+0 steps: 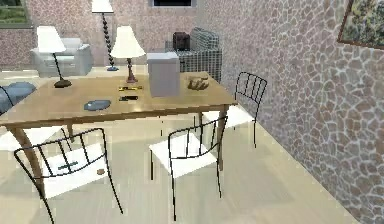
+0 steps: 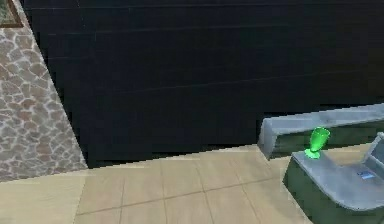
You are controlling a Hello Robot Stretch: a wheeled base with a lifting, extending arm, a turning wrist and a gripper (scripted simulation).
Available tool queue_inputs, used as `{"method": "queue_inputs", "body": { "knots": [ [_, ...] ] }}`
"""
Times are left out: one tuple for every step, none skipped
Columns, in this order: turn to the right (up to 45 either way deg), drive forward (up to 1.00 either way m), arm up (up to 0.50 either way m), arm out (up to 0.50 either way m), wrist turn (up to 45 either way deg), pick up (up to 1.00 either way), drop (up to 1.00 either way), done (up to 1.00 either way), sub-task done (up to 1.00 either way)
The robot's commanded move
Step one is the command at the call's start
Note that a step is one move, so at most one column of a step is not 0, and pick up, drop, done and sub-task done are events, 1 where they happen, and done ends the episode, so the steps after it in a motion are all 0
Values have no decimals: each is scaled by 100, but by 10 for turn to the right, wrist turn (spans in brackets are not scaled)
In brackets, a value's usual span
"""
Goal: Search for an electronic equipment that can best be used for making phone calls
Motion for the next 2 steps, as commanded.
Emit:
{"method": "queue_inputs", "body": {
  "knots": [
    [0, 55, 0, 0, 0, 0, 0, 0, 0],
    [-240, 0, 0, 0, 0, 0, 0, 0, 0]
  ]
}}
